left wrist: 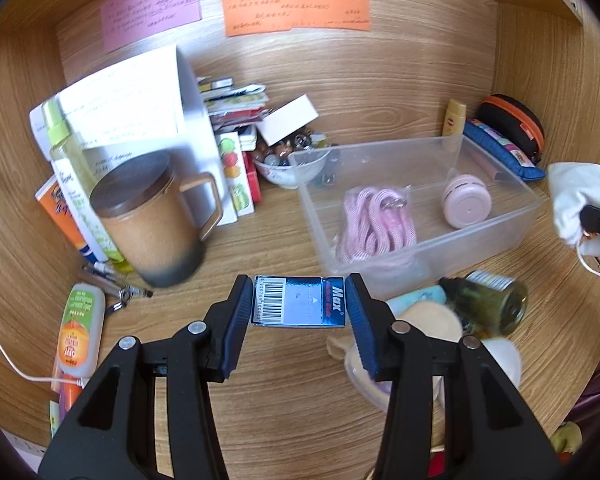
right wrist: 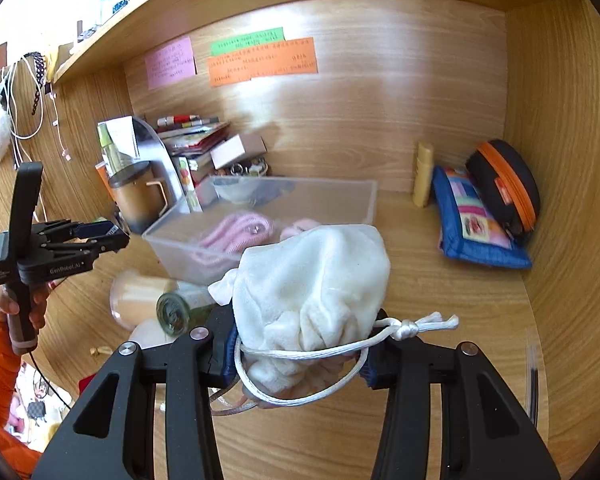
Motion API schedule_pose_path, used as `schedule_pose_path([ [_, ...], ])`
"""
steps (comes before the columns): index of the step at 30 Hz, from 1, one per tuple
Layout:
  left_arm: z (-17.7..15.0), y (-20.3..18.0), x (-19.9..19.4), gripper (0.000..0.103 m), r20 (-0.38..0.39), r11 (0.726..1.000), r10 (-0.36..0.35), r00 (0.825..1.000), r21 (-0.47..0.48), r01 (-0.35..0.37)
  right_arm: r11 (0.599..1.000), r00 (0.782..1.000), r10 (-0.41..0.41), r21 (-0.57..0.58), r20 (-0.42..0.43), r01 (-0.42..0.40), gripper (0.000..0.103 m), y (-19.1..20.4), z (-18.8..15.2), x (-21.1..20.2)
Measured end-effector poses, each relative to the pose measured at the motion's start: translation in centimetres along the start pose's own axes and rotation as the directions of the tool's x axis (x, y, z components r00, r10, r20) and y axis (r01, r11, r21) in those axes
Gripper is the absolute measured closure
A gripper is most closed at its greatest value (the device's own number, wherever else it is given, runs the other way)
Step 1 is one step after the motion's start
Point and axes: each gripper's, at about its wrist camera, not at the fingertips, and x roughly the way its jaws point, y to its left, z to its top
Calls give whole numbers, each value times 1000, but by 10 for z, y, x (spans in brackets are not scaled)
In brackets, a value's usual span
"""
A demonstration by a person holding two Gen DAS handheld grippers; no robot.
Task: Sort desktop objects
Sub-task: 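Lift the card pack and white pouch and carry both over the bin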
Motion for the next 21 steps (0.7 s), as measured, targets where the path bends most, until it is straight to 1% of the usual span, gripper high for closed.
schedule_pose_path([
  [9, 16, -12, 4, 56, 13, 999, -27, 1000, 17, 27, 999, 1000, 27, -30, 3, -27, 62, 8, 21, 25],
  [21, 31, -12, 14, 56, 28, 999, -53, 998, 14, 53, 997, 998, 60, -37, -15, -60, 62, 9, 42, 53],
])
